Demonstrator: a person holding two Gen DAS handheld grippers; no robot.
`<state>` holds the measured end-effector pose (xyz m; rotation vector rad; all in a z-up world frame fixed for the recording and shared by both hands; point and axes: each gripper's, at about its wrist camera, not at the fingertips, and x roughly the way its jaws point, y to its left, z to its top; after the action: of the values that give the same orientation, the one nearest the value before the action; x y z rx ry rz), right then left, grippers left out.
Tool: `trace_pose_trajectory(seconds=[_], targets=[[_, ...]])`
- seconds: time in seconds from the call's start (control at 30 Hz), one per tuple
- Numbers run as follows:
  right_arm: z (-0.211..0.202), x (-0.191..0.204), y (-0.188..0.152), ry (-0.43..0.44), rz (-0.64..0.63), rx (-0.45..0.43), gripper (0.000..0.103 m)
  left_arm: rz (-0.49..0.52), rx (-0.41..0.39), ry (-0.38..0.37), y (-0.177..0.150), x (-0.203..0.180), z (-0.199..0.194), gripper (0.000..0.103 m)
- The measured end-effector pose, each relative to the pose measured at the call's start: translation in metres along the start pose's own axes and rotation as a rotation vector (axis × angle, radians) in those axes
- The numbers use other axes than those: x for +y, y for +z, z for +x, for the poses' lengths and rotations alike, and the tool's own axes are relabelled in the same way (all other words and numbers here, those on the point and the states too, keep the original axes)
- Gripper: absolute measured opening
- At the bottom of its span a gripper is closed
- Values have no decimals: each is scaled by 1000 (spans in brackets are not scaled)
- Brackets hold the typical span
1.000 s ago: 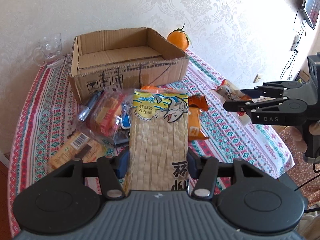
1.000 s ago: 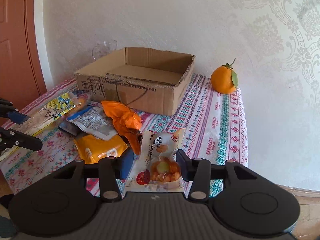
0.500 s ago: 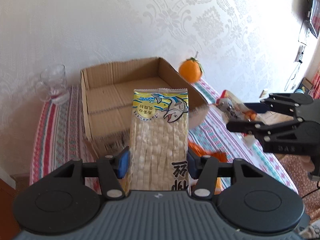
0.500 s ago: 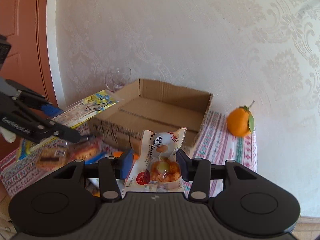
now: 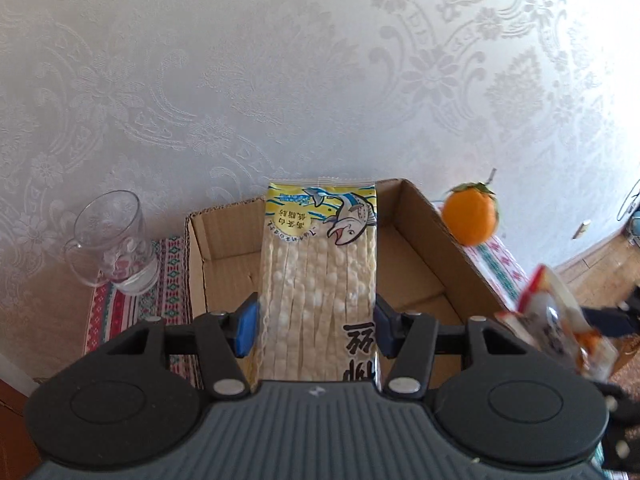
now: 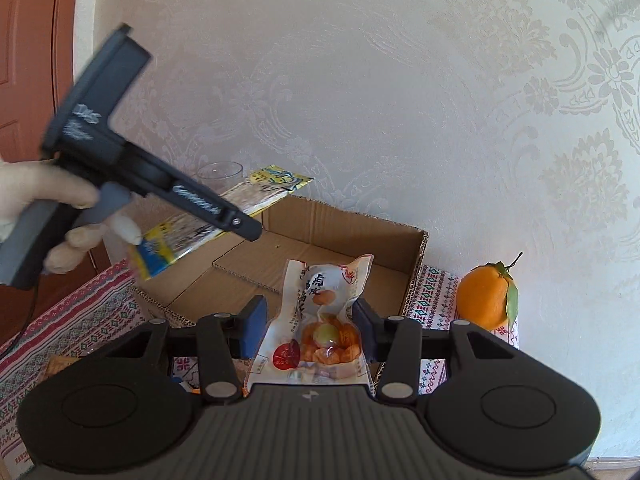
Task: Organize snacks
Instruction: 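Carry both bags over the cardboard box and release them inside, then open the right gripper to drop the clear packet into the box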
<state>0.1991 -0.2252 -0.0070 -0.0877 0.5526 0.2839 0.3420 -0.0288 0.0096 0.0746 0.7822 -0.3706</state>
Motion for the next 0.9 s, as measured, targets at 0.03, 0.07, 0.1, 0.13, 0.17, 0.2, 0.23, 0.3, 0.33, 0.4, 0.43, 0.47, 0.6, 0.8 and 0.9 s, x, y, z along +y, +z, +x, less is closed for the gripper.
trace_pose_trajectory(seconds=[0.03, 0.07, 0.1, 0.13, 0.17, 0.2, 0.23, 0.3, 0.33, 0.4, 0.43, 0.47, 0.6, 0.8, 0.9], targets=[[1, 0, 0, -6, -2, 2, 52, -10, -6, 12, 4, 3, 8, 58], [2, 1, 0, -9, -2, 6, 52, -16, -16, 29, 6, 5, 14, 64], [4, 0, 0, -9, -1, 11, 52, -20, -18, 49, 8, 7, 21, 71], [5, 0, 0, -9, -1, 13, 52, -27, -14, 72, 9, 8, 27, 80], [7, 1, 1, -10, -2, 14, 52, -37, -16, 85, 8, 10, 30, 81], [7, 1, 1, -9, -2, 15, 52, -42, -15, 81, 7, 12, 33, 82], [8, 1, 1, -7, -1, 16, 52, -47, -8, 75, 5, 13, 34, 82], [10, 2, 2, -3, -2, 18, 52, -52, -1, 74, -2, 13, 33, 82], [12, 3, 3, -1, -4, 20, 52, -49, -3, 73, -7, 14, 28, 82], [16, 3, 5, 1, -6, 23, 52, -34, -15, 67, -17, 12, 16, 83], [18, 4, 6, 3, -6, 24, 52, -28, -19, 68, -23, 11, 10, 83], [20, 4, 7, 4, -4, 26, 52, -24, -24, 68, -30, 11, 2, 83], [32, 3, 13, 12, 16, 37, 52, -18, -39, 47, -50, 10, -28, 84], [53, 6, 21, 35, 42, 63, 53, -43, -93, 89, -84, 6, -69, 96], [66, 9, 24, 37, 44, 80, 53, -75, -114, 112, -100, 6, -83, 96]])
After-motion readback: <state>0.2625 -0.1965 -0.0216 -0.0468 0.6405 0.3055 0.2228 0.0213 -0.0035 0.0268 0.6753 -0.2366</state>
